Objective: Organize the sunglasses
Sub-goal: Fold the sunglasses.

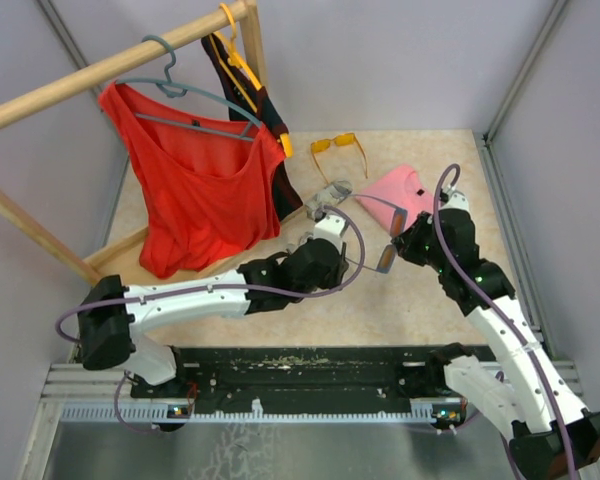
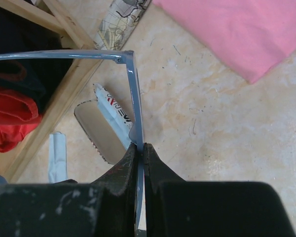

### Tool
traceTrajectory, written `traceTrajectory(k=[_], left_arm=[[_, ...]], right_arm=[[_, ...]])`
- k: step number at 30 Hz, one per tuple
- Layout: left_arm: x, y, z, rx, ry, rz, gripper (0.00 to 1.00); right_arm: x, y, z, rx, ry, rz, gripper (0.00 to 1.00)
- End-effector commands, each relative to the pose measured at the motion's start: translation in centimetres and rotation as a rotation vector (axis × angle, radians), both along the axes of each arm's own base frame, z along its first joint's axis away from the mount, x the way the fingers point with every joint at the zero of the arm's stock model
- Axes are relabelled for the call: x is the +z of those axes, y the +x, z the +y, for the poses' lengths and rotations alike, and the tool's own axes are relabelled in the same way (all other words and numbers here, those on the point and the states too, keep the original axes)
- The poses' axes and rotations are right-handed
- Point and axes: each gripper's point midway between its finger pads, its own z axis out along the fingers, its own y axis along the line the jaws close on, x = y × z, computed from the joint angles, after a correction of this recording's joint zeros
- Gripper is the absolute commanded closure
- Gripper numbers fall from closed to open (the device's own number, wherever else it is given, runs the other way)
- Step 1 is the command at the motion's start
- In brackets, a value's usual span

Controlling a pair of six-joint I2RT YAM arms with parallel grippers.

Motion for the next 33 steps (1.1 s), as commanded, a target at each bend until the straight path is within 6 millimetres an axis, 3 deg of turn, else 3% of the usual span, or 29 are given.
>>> traceTrajectory(k=[1,10,22,29,33], left_arm=[[2.6,0.7,-1.5,0.009,-0.051,-0.050,0.79],[3.1,1.6,-3.5,-0.010,-0.042,-0.087,0.78],[3.0,2.6,-7.7,-0.071,-0.007,-0.106,0.78],[2.1,2.7,-8.6,-0.088,0.015,-0.097,0.78],[2.0,2.9,-8.2,-0.076,0.037,-0.098,0.78]], right_arm=[[1.0,0.1,0.3,0.022,0.005,-0.040,1.00],[1.0,-0.4,1.5,0.087,0.045,-0.032,1.00],[1.0,-1.0,2.4,0.151,0.052,-0.013,1.00],[0.8,-1.1,3.1,0.182,0.068,0.000,1.00],[0.6,-1.0,1.8,0.130,0.014,-0.003,1.00]])
